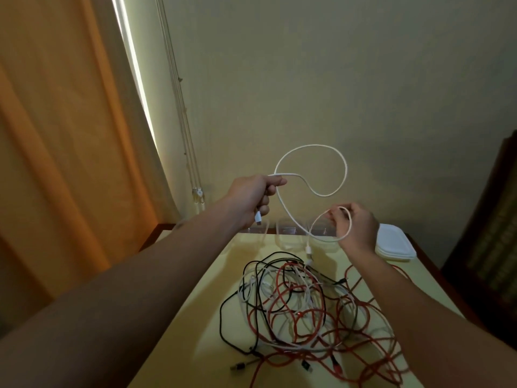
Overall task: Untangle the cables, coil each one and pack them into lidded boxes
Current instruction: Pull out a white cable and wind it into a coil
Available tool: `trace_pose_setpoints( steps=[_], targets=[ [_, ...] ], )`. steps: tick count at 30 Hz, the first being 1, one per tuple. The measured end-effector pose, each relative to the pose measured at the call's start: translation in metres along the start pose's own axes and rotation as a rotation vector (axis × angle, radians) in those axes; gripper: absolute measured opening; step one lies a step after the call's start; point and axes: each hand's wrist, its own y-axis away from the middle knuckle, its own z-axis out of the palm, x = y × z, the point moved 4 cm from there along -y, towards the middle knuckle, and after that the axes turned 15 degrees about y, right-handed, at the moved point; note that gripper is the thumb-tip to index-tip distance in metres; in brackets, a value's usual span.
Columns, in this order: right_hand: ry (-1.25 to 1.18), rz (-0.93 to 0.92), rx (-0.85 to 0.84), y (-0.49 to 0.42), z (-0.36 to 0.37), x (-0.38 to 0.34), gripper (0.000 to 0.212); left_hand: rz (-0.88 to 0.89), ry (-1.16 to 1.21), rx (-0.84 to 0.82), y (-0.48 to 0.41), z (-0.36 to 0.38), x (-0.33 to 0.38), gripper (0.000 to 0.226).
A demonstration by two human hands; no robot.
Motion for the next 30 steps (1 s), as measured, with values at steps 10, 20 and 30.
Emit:
trace_pose_setpoints(
  steps=[10, 20, 30],
  targets=[
    [0.091, -0.150, -0.380, 0.026, -0.057, -0.005, 0.012, 0.018, -0.090, -0.036, 0.035, 0.012, -0.001, 0.016],
    [0.143, -0.200, -0.604, 0.077, -0.163, -0.047, 0.022, 0.089, -0.245, -0.147, 0.122, 0.037, 0.030, 0.045],
    [0.189, -0.196, -0.872, 0.124, -0.249, -0.093, 0.013, 0.120, -0.053, -0.268, 0.232, 0.056, 0.050, 0.037]
  ],
)
